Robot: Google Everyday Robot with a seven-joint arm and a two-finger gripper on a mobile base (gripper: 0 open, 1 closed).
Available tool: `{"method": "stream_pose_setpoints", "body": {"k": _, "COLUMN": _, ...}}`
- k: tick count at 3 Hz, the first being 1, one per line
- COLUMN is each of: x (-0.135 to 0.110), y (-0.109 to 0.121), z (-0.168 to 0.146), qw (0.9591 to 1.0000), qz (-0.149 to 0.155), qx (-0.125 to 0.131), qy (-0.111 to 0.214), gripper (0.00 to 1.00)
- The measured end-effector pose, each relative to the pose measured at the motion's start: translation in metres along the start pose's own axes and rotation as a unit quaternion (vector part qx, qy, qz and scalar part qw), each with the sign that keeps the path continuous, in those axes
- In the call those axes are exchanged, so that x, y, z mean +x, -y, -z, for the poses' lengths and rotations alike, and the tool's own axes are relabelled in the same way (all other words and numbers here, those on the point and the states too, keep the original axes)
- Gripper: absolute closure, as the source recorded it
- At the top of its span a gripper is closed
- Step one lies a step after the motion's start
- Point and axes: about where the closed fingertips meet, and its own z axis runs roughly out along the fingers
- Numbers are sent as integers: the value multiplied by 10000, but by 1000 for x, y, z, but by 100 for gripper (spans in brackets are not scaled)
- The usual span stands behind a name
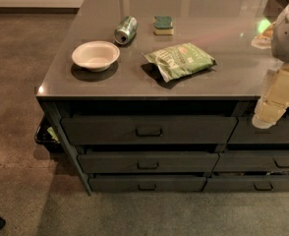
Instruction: Open middle drawer
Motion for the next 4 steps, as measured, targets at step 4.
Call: {"method": "stream_pose_setpoints", "body": {"k": 4, "x": -26, "y": -81, "z": -198, "qw": 9829, "qz": -63, "qx": -1274, "qy": 1330, "gripper": 0}}
